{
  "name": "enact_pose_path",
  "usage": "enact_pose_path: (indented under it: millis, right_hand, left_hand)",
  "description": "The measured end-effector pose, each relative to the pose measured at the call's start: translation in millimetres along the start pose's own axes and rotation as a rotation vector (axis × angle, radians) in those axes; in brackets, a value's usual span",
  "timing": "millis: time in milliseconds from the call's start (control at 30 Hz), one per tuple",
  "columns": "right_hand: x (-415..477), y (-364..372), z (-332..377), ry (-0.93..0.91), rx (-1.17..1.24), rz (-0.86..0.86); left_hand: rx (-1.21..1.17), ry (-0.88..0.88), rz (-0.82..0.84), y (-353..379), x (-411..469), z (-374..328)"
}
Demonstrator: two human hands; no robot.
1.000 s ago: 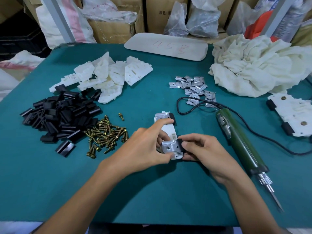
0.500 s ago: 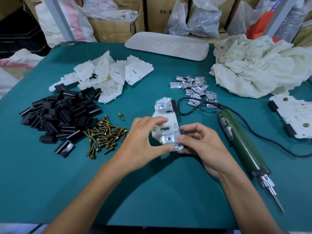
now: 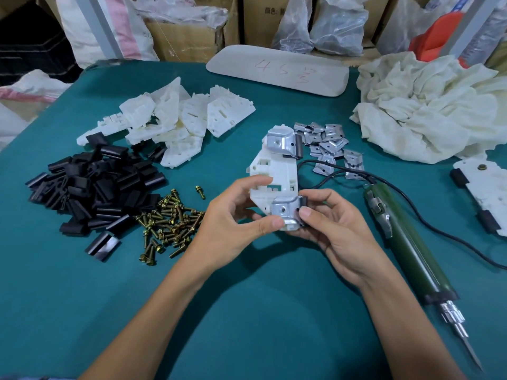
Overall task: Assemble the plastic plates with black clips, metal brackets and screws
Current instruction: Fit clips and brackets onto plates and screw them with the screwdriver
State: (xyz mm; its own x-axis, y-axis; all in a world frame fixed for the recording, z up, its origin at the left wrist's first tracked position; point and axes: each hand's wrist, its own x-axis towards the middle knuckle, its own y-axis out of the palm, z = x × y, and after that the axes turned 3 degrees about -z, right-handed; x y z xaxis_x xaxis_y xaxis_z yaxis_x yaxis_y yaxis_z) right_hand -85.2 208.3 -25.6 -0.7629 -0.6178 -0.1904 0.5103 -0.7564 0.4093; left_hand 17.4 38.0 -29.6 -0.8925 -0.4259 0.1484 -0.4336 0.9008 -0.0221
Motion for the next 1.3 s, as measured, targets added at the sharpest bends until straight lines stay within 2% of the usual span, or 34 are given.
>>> enact_pose_path:
  millis: [433, 567, 700, 767, 833, 933, 1133, 1200, 1300]
  right_hand:
    - [1.4, 2.4, -2.8, -0.005, 0.034, -0.036]
    - [1.8, -7.4, 0.6, 0.081, 0.054, -0.066]
    - [-1.7, -16.1, 4.7, 0.219, -0.012, -0.018]
    - [-3.6, -15.5, 4.2, 0.262, -0.067, 0.012]
    - [-4.7, -16.7, 3.9, 0.276, -0.105, -0.023]
    - [-7.6, -21.8, 5.2, 0.239, -0.232, -0.079]
    - [-18.6, -27.7, 3.6, 0.129, -0.562, -0.179]
    - [-21.7, -28.6, 4.4, 0.068, -0.759, -0.244]
    - [-23.9, -28.2, 10.1, -0.027, -1.082, -0.280]
  left_hand:
    - [0.036, 0.037, 0.066, -2.3, -4.7, 5.2]
    - [0.286, 0.044, 0.104, -13.6, -4.0, 0.5]
    - [0.800, 0.274, 0.038, -31.7, 2.8, -14.2]
    - [0.844, 0.318, 0.104, -36.0, 4.2, -21.4]
    - [0.755, 0.201, 0.215, -37.7, 4.8, -23.7]
    - [0.579, -0.026, 0.293, -35.5, 6.8, -19.3]
    - [0.419, -0.222, 0.379, -21.4, 18.9, -4.7]
    - [0.449, -0.229, 0.382, -17.2, 21.5, -3.4]
    - [0.731, -0.090, 0.271, -22.3, 25.2, -2.0]
